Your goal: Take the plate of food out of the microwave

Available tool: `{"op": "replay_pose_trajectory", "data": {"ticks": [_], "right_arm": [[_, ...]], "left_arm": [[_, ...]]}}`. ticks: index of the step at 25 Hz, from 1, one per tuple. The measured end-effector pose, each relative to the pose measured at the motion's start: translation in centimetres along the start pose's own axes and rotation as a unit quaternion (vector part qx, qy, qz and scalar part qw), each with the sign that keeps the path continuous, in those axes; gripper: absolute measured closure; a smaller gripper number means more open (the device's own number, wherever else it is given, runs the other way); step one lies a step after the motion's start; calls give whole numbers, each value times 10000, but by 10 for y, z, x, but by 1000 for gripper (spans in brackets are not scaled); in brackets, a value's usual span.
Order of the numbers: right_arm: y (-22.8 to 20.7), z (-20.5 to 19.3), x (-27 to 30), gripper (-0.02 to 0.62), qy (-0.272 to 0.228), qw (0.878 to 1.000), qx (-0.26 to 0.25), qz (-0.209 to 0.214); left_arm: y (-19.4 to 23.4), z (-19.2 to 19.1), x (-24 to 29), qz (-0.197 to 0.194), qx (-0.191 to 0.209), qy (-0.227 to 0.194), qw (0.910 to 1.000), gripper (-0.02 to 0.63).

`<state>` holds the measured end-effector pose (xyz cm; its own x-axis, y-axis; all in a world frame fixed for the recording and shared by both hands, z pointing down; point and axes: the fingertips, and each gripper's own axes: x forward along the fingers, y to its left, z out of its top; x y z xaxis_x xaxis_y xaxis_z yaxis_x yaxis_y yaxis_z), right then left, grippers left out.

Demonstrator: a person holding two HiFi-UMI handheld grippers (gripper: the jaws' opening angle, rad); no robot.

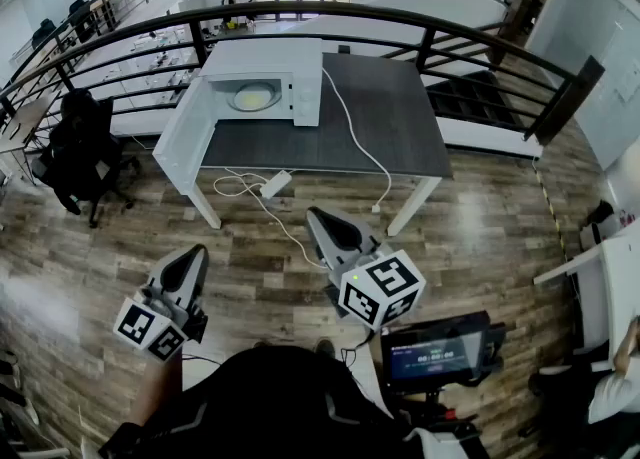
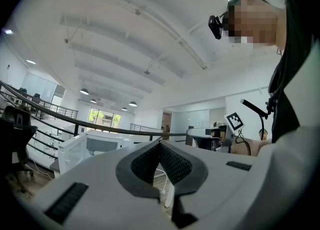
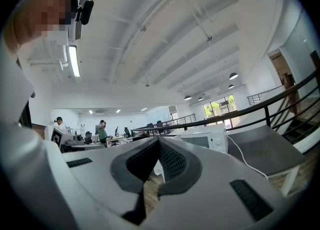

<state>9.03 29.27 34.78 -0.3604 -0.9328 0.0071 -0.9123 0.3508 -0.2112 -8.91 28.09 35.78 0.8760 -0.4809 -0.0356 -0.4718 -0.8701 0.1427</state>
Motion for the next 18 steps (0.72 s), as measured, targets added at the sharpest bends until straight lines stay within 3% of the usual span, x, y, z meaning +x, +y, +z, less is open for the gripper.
{"op": "replay_pose_trajectory", "data": {"ticks": [10, 18], "right_arm": [[1, -7, 4, 595, 108, 9998, -11, -164], [25, -13, 27, 595, 131, 9998, 30, -168]], "left_arm": [[1, 0, -4, 36, -68, -56, 10000, 603], [30, -3, -23, 49, -93, -98, 9999, 604]]}}
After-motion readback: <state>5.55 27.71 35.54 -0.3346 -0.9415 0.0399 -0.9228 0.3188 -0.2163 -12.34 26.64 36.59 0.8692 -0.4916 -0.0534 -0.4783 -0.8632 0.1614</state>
